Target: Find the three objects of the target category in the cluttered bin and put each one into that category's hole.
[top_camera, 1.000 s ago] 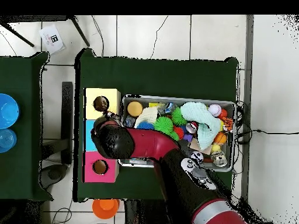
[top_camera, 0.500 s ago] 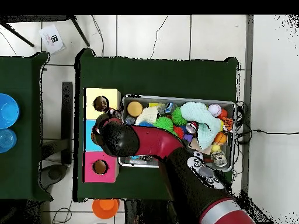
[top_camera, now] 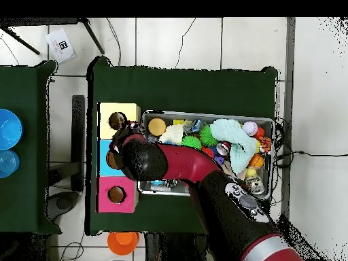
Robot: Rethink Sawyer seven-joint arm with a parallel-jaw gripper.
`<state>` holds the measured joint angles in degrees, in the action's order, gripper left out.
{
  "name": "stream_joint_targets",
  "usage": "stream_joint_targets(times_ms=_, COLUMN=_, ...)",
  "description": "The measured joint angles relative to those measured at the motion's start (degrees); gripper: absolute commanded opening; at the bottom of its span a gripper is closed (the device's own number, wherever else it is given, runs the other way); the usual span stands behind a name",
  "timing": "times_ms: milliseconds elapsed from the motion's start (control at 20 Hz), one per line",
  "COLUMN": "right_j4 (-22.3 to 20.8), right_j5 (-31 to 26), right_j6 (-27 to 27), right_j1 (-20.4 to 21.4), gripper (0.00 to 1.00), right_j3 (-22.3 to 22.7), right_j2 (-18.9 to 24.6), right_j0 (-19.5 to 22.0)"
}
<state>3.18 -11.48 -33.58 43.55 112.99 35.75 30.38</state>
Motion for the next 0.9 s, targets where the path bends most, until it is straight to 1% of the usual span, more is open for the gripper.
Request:
stream_joint_targets(times_ms=200, right_j4=0.0, right_j5=0.0, right_j6=0.0, right_j1=0.09, gripper=1.0, right_j3=0.07, right_j2=0.4, right_j0=0.71)
stream_joint_targets(times_ms=500, right_j4=0.0, right_j5=0.0, right_j6=0.0, right_j1=0.09, gripper=1.0, right_j3=0.21, right_j2=0.38, right_j0=0.42)
stream_joint_targets(times_ms=900, right_j4=0.0, right_j5=0.0, right_j6=0.0, right_j1=-0.15, gripper=1.0, right_j3=0.19, right_j2=-1.47, right_j0=-2.66)
